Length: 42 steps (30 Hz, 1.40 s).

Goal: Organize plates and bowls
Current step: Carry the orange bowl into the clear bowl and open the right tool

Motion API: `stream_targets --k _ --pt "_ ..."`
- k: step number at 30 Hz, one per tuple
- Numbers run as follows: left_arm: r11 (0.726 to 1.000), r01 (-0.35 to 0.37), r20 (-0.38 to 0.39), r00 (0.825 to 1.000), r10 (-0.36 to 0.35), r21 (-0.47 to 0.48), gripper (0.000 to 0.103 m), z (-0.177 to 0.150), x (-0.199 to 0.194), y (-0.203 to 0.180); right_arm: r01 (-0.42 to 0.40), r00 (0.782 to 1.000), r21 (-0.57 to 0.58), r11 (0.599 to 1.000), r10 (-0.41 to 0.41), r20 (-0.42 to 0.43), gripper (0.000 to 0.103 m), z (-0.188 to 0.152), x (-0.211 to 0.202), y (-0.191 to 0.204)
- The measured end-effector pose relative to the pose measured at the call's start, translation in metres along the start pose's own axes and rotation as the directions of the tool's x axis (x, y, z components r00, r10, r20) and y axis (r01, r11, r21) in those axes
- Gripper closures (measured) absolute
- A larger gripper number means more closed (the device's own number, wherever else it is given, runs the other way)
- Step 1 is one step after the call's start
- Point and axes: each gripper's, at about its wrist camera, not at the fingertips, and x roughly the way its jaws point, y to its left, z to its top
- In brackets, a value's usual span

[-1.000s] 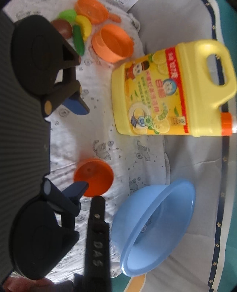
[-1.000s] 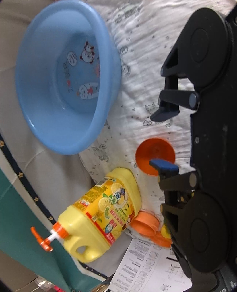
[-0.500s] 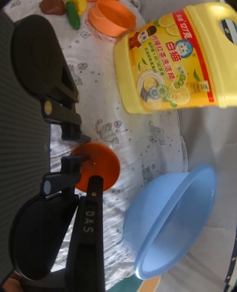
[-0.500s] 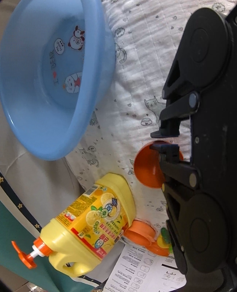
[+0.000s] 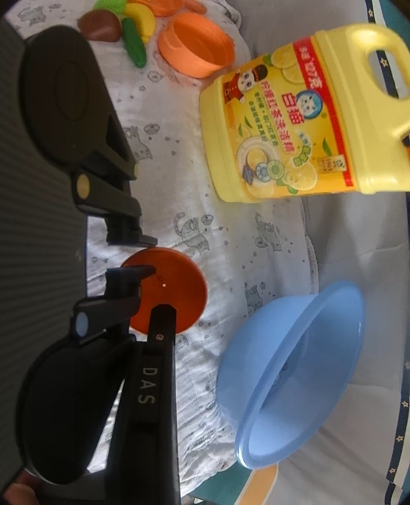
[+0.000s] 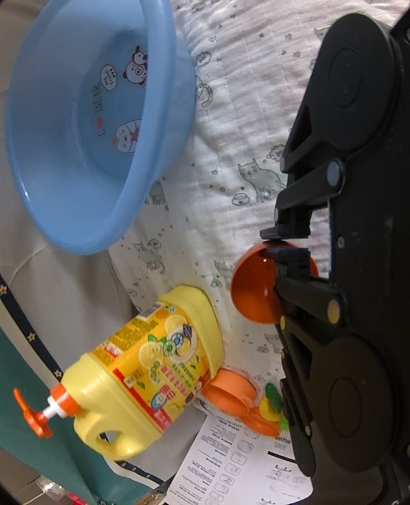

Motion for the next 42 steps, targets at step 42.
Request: stream_targets --k 42 --pt "0.995 0.048 -0.041 0.998 -0.052 -0.089 0.092 -0.176 -0.217 -0.024 -0.047 0.993 -0.054 0.997 0.041 -0.106 0.098 -0.173 -0.188 0.061"
